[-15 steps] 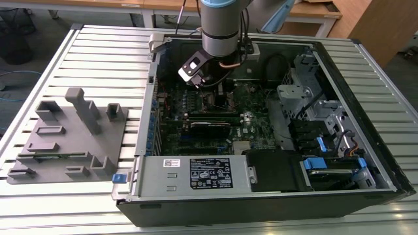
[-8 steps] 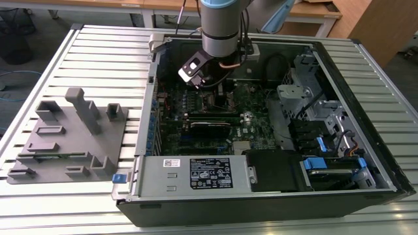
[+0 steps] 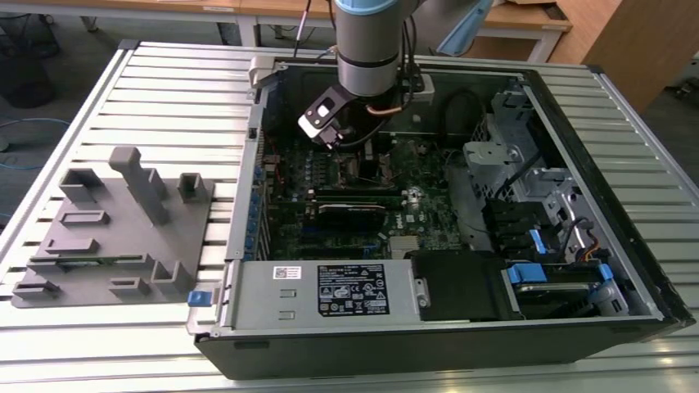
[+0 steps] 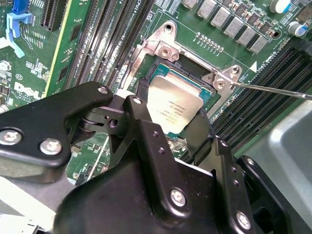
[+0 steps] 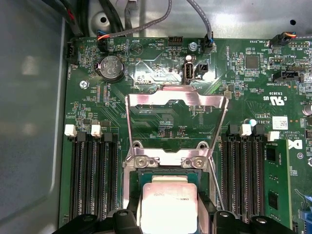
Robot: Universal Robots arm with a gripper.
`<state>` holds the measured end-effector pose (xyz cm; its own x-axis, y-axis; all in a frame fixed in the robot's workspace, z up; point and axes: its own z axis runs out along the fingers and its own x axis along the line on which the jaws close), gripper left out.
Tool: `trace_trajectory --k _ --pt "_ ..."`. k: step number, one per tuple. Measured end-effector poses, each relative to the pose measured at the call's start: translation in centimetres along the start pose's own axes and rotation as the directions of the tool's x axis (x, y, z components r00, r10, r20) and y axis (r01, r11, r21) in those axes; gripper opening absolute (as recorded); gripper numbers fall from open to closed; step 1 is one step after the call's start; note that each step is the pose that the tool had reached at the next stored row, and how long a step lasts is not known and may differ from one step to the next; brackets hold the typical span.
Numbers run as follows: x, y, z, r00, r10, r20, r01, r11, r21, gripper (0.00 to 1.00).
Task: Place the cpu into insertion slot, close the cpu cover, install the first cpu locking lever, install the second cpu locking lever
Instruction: 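Place the cpu into insertion slot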
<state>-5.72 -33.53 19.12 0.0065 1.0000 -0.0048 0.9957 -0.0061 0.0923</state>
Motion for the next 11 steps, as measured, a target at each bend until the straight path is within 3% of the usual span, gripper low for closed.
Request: trace_trajectory --k 11 --pt "0.00 0.00 0.01 1.0000 0.000 0.0000 0.000 1.0000 0.0000 0.54"
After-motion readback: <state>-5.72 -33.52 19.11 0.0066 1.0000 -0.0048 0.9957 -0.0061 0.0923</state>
